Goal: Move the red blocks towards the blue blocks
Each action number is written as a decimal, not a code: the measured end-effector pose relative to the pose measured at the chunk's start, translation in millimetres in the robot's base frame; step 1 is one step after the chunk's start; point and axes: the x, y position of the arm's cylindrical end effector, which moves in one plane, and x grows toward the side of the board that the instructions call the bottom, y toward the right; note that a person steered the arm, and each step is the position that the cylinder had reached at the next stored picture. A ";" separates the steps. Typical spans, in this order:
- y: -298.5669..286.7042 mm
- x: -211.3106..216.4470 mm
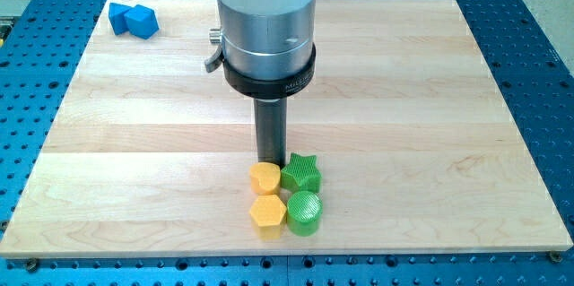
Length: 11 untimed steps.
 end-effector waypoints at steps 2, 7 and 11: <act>63.9 -105.6; 39.8 -242.7; 22.1 -157.5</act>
